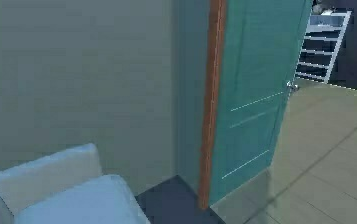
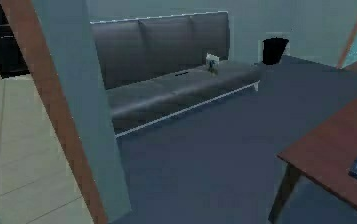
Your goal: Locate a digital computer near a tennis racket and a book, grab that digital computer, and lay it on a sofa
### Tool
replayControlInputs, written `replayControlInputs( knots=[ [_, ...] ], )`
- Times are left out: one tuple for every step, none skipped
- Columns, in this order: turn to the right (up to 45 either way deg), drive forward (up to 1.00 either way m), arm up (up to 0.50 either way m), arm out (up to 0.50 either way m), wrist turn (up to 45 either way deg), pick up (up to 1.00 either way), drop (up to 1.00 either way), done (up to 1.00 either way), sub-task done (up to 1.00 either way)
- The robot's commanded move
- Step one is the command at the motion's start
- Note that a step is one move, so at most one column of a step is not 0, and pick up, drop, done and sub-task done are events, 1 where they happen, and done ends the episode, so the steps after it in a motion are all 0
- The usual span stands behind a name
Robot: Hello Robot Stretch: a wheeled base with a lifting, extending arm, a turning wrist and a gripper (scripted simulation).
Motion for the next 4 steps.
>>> replayControlInputs(
  knots=[
    [45.0, 0.0, 0.0, 0.0, 0.0, 0.0, 0.0, 0.0, 0.0],
    [27.0, 0.0, 0.0, 0.0, 0.0, 0.0, 0.0, 0.0, 0.0],
    [0.0, 0.45, 0.0, 0.0, 0.0, 0.0, 0.0, 0.0, 0.0],
    [-45.0, 0.0, 0.0, 0.0, 0.0, 0.0, 0.0, 0.0, 0.0]
  ],
)
